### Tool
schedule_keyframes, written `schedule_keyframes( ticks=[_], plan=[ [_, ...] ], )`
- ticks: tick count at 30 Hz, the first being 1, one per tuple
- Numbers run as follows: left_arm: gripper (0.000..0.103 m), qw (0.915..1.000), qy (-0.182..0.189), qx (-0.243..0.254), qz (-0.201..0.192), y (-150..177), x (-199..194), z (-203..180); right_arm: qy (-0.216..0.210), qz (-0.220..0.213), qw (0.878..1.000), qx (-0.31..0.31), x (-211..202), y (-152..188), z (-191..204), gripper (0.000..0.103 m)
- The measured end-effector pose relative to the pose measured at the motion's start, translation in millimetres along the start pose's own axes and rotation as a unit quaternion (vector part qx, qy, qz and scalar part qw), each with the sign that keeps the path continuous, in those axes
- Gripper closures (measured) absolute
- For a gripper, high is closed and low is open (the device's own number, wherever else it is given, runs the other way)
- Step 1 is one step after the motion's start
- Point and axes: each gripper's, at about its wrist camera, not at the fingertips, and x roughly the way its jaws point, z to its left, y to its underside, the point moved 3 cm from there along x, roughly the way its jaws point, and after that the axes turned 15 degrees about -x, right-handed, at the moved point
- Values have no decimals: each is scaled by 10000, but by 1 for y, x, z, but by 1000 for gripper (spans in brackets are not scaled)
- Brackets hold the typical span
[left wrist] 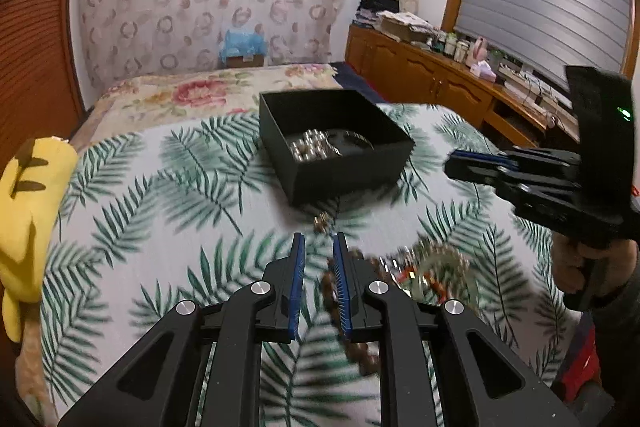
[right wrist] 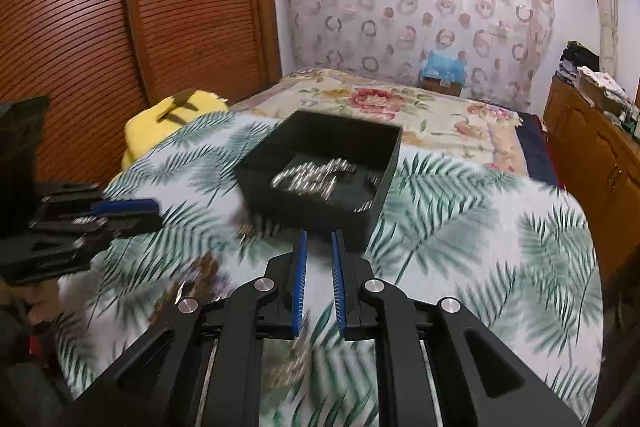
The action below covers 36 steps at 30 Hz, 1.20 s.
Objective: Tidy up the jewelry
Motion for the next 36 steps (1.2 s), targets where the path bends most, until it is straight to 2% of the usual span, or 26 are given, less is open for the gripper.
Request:
schedule_keyframes(
  ticks=[10,14,21,28,32,36],
  plan=[
    [88,9997,8,51,259,33,2,-4,-425,284,9985,210,-26,59,46,89],
    [80,9995,4,36,320,40,5,-5,-470,349,9978,297,-31,67,53,80],
    [80,9994,1,16,357,45,9,-3,-614,525,9965,231,-28,77,70,80],
    [74,9990,-9,-42,438,53,16,1,-442,815,9957,18,-21,83,77,83],
    [73,9991,-14,-37,412,53,16,1,-74,983,9951,-22,-22,85,70,84],
    [72,9991,-12,-38,416,53,16,1,-100,977,9952,22,-19,85,67,84]
  ],
)
